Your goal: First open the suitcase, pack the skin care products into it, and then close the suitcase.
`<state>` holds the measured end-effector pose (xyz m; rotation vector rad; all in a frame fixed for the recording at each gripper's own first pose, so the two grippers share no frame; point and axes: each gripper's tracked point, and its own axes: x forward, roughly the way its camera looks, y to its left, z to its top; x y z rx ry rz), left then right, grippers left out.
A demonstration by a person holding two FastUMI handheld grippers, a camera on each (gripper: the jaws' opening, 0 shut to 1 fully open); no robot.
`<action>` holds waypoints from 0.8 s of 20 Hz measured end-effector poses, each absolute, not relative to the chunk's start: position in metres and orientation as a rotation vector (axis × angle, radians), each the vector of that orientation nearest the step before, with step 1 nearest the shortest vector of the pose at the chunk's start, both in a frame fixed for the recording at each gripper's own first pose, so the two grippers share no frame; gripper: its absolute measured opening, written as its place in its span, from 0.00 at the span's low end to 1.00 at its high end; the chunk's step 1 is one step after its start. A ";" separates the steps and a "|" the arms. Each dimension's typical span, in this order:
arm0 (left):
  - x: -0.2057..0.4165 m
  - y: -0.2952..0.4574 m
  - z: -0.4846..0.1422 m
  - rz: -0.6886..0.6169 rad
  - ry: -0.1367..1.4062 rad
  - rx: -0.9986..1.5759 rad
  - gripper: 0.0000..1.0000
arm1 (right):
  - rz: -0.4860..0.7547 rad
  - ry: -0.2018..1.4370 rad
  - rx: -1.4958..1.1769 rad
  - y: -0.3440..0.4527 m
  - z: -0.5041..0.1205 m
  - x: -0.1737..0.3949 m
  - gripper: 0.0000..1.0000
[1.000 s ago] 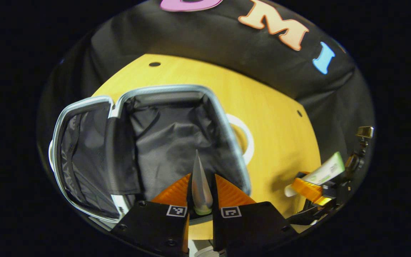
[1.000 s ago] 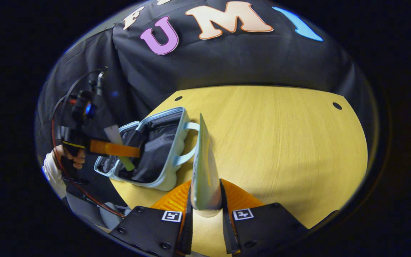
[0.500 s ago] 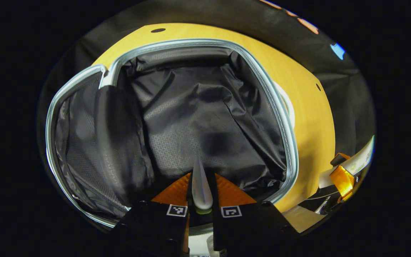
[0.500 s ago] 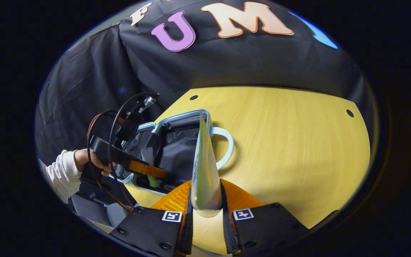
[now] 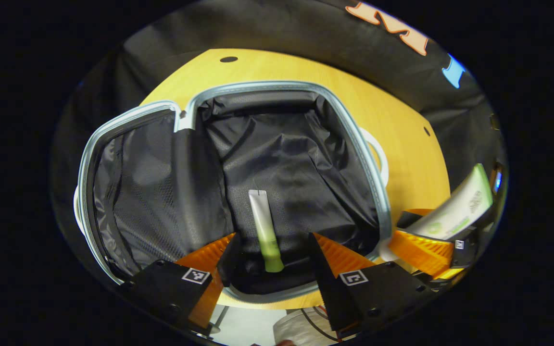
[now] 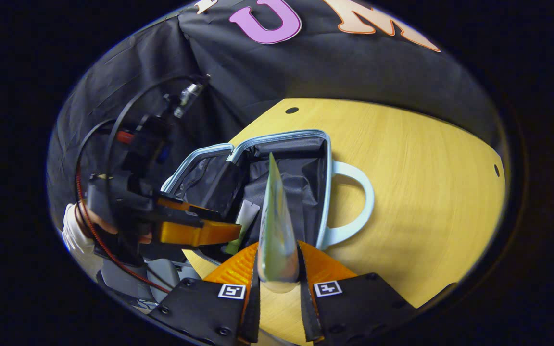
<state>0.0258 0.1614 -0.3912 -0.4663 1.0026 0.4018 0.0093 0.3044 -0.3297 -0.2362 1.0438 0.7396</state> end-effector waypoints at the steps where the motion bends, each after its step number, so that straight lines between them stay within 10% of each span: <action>1: 0.024 0.159 -0.381 0.400 0.966 -0.486 0.87 | 0.739 1.057 -0.237 0.308 -0.335 0.008 0.37; 14: -0.051 0.217 -0.295 0.605 0.711 -0.612 0.95 | 0.697 1.060 -0.289 0.317 -0.363 0.008 0.37; 16: -0.070 0.237 -0.291 0.650 0.696 -0.623 0.95 | 0.703 1.040 -0.240 0.321 -0.354 0.005 0.66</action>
